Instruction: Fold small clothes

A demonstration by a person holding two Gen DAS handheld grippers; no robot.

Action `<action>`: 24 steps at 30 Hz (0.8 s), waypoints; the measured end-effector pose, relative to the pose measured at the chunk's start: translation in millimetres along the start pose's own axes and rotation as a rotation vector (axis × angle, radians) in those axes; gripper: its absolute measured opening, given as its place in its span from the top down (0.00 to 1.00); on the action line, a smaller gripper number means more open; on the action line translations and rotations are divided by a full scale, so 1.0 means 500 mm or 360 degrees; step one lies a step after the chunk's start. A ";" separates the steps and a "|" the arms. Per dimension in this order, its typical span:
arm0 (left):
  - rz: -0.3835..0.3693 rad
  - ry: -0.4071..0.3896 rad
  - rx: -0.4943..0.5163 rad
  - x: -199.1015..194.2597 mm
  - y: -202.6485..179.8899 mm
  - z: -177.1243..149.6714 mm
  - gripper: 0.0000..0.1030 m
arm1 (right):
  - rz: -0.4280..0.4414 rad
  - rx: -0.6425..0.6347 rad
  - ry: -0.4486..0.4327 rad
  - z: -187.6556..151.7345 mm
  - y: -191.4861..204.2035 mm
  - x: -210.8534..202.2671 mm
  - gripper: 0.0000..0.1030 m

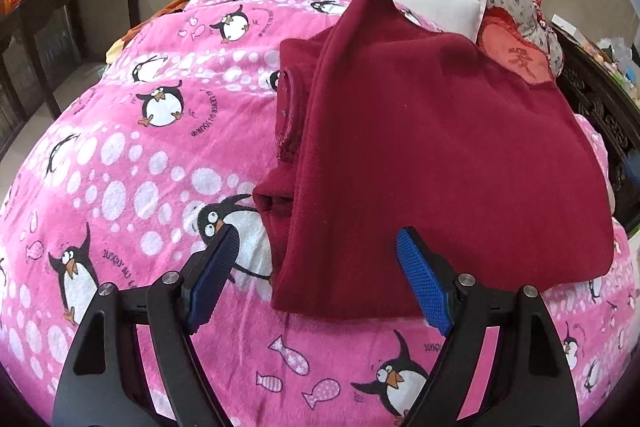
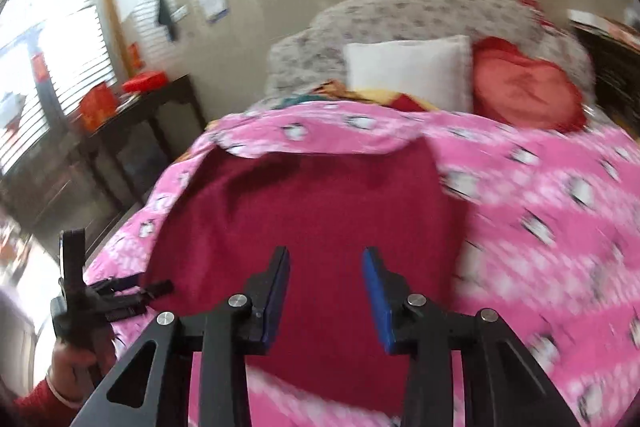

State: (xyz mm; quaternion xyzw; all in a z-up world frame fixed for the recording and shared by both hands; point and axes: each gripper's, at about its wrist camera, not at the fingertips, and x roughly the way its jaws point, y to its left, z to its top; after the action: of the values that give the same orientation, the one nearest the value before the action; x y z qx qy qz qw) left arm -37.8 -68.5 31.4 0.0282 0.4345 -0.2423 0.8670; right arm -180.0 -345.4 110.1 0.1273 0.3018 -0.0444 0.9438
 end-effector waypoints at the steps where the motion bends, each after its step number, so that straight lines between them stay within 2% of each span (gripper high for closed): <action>1: -0.0003 -0.0006 -0.0004 -0.004 0.003 -0.001 0.20 | 0.0035 -0.0028 0.0018 0.015 0.017 0.022 0.65; 6: -0.0063 -0.0026 -0.0090 -0.021 0.033 -0.006 0.20 | 0.0187 -0.0093 0.0093 0.094 0.108 0.170 0.65; 8: -0.0110 -0.0024 -0.0141 -0.020 0.047 -0.005 0.20 | 0.0204 -0.0130 0.0117 0.116 0.143 0.226 0.66; 11: -0.0185 -0.0020 -0.0202 -0.014 0.064 -0.005 0.20 | 0.0217 -0.0191 0.0171 0.146 0.192 0.312 0.72; 16: -0.0267 0.0001 -0.0240 0.012 0.074 -0.002 0.20 | 0.0242 -0.0268 0.0310 0.167 0.260 0.444 0.73; 18: -0.0270 -0.0015 -0.0236 0.018 0.072 0.001 0.20 | 0.0211 -0.0287 0.0386 0.167 0.272 0.490 0.73; 22: -0.0310 -0.0015 -0.0259 0.024 0.076 0.007 0.17 | 0.0180 -0.0280 0.0428 0.179 0.280 0.499 0.73; 24: -0.0346 -0.0021 -0.0294 0.024 0.081 0.008 0.16 | 0.0193 -0.0259 0.0431 0.183 0.283 0.477 0.67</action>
State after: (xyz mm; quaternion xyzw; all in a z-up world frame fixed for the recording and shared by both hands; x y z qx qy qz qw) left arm -10.7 -38.5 17.9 -0.1004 0.4498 -0.2939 0.8374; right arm 88.0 -235.0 73.7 0.0731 0.4205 0.0547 0.9027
